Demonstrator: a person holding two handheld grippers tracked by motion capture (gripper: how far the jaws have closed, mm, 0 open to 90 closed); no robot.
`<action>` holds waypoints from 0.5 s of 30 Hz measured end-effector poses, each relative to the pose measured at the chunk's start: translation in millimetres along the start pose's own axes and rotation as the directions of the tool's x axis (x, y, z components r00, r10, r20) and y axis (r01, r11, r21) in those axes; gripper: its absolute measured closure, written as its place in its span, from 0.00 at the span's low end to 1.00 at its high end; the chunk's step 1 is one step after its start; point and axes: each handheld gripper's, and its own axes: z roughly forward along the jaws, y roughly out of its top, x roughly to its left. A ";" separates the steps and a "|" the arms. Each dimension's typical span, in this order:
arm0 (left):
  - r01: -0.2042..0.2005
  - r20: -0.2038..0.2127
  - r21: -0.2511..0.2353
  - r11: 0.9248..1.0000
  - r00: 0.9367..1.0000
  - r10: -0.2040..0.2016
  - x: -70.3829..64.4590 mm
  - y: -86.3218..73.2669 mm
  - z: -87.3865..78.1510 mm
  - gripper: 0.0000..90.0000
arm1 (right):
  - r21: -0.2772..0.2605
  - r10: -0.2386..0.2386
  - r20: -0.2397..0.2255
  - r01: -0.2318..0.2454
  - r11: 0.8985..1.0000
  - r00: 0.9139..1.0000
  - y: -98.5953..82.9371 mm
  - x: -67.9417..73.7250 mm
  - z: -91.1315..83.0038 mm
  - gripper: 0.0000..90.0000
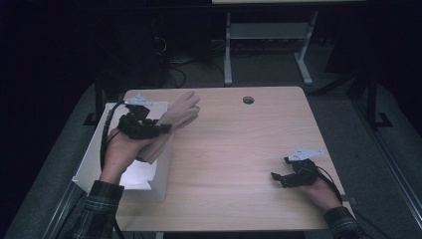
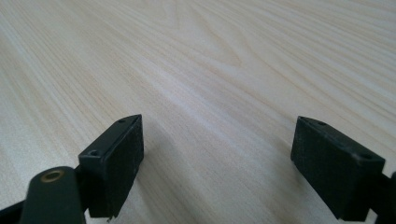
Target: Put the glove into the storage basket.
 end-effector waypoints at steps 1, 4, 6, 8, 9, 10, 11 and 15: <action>0.010 -0.010 0.002 1.000 1.000 -0.010 4.9 -4.6 -2.2 0.74 | 0.000 0.000 0.000 0.000 1.000 1.000 0.0 0.0 0.0 0.19; 0.048 -0.053 -0.005 0.999 0.997 -0.048 18.1 -19.3 -6.0 0.74 | 0.000 0.002 0.002 -0.002 1.000 1.000 0.1 0.1 0.0 0.19; 0.075 -0.077 -0.009 0.997 0.994 -0.075 26.9 -29.5 -6.4 0.74 | 0.001 0.002 0.003 -0.002 1.000 1.000 0.2 0.2 0.1 0.19; 0.100 -0.097 -0.009 0.995 0.990 -0.101 33.5 -38.1 -5.5 0.74 | 0.002 0.005 0.003 -0.005 1.000 1.000 0.2 0.3 0.0 0.19; 0.116 -0.110 -0.008 0.993 0.987 -0.116 37.8 -44.1 -4.2 0.74 | 0.001 0.002 0.003 -0.002 1.000 1.000 0.2 0.2 0.1 0.19; 0.126 -0.118 -0.007 0.992 0.985 -0.126 41.2 -48.7 -2.7 0.74 | 0.001 0.003 0.003 -0.003 1.000 1.000 0.2 0.2 0.1 0.19; 0.137 -0.125 -0.005 0.991 0.983 -0.137 44.3 -53.2 -1.2 0.74 | 0.001 0.003 0.003 -0.003 1.000 1.000 0.2 0.2 0.1 0.19; 0.160 -0.168 0.029 0.987 0.974 -0.153 54.0 -69.0 8.6 0.74 | 0.003 0.002 0.003 -0.002 1.000 1.000 0.2 0.1 0.0 0.19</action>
